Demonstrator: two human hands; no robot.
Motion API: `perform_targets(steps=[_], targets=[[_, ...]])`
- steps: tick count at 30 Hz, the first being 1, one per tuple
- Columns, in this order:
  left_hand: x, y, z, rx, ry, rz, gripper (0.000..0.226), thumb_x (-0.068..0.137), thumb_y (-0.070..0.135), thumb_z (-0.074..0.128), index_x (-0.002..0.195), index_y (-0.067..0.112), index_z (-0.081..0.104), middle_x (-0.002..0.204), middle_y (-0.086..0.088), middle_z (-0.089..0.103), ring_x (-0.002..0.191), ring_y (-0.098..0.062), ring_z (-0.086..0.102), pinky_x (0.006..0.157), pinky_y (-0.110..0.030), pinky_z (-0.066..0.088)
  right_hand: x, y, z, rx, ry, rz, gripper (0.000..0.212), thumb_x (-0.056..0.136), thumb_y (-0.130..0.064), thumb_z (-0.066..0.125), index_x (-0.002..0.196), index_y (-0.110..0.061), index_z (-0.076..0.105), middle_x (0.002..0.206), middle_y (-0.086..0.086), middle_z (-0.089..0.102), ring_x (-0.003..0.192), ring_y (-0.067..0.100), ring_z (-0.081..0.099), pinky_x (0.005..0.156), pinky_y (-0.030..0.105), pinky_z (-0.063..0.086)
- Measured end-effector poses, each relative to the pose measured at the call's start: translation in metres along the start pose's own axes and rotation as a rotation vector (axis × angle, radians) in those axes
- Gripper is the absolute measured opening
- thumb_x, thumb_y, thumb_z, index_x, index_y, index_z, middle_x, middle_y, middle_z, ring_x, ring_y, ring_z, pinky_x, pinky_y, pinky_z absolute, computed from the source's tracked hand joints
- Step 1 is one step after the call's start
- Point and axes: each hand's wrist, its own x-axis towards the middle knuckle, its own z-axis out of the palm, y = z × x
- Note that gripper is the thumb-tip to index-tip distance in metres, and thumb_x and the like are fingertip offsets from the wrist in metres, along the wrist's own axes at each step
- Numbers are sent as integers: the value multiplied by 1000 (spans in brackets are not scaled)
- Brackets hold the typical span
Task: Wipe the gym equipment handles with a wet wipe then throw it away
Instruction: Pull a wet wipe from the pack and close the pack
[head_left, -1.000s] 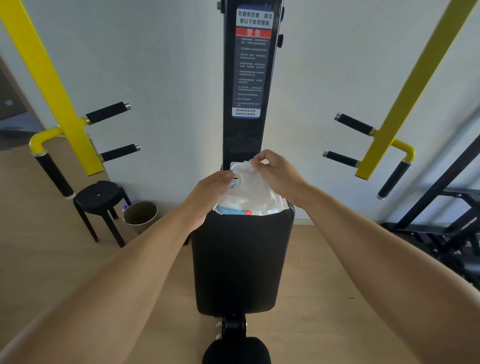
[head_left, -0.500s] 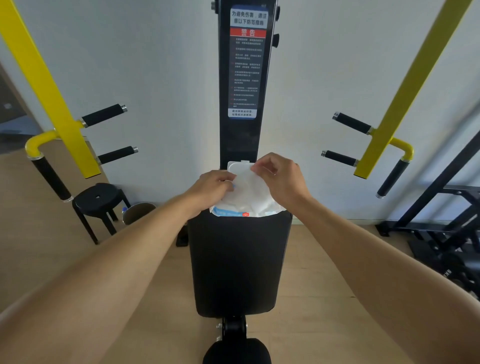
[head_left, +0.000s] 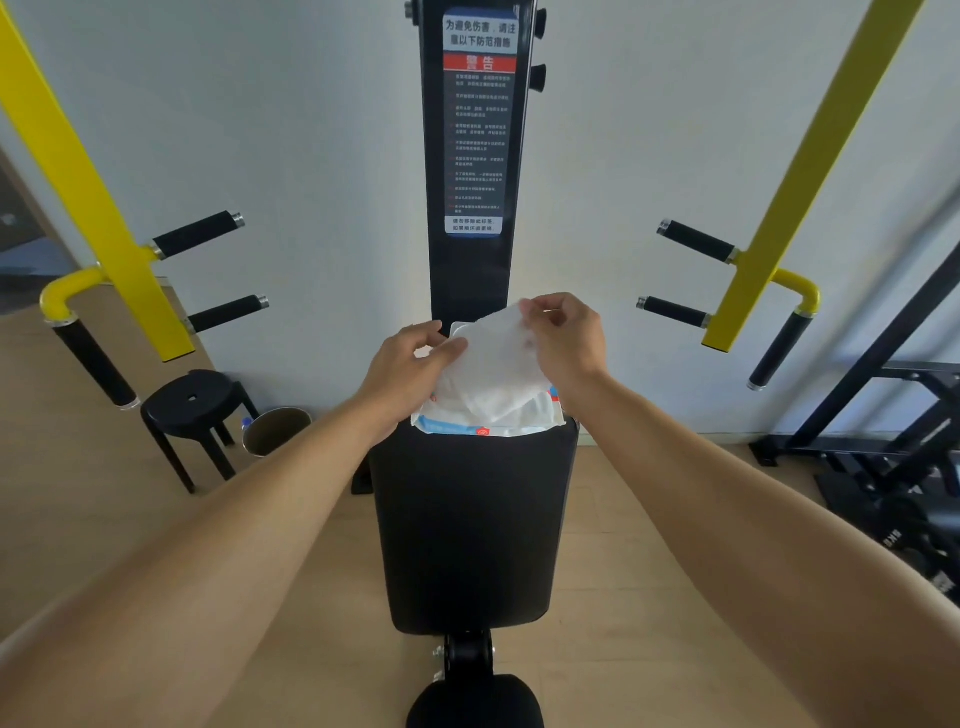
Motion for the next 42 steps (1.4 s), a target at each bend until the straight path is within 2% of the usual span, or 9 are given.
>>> perform_targets(steps=[3,7,10,17,22,27,30,39,42], targets=[[0,1,-1,-33,41,11,30,95,48,62,108,22,69,138,11,59,119,-18,59,91,-35,59,3,1,2,-2,10,18,16,95,-37,65,98,-22,67,82,-1,69,58,11,61,50,20,46],[-1,7,-4,-5,93,34,27,92,52,65,92,25,68,110,12,70,97,-8,64,62,-14,48,5,0,4,-8,30,30,15,95,-39,63,98,-24,67,85,-1,68,63,14,62,56,26,50],[0,7,-7,-35,88,31,32,88,51,70,93,20,71,100,10,72,91,-8,67,62,-17,52,8,-1,4,11,50,60,13,96,-40,63,97,-28,67,90,-2,68,68,16,62,65,29,54],[-2,3,-8,-33,63,22,35,88,45,72,90,10,67,94,5,71,87,-11,67,63,-15,49,13,5,-2,31,120,73,15,98,-36,61,101,-22,66,88,-3,64,68,18,59,59,26,50],[-4,3,-6,-25,25,19,29,91,43,69,92,13,66,97,5,70,86,-12,67,62,-14,49,17,10,-6,20,205,35,14,101,-32,58,103,-19,62,82,-10,58,71,8,54,59,24,44],[-2,-4,-4,-28,44,7,30,96,40,64,101,11,66,99,3,69,91,-15,67,61,-15,50,23,15,-13,19,258,90,12,102,-30,55,105,-19,60,85,-10,55,79,12,54,73,32,51],[-4,-12,-6,30,55,9,32,99,38,59,104,6,62,98,2,66,88,-13,64,54,-11,48,27,20,-26,16,301,113,13,102,-32,53,106,-20,58,87,-9,56,86,16,55,73,33,48],[-2,-16,-1,207,54,69,24,96,32,67,94,8,62,85,1,66,75,-11,61,63,-17,46,34,5,-51,77,523,-24,18,104,-40,47,106,-24,55,86,-12,54,80,14,54,66,30,42],[0,-19,3,218,80,88,17,92,28,71,95,16,59,92,6,65,84,-11,62,67,-18,48,29,0,-49,47,501,-127,13,102,-37,50,100,-25,54,84,-14,54,79,9,53,68,28,40]])
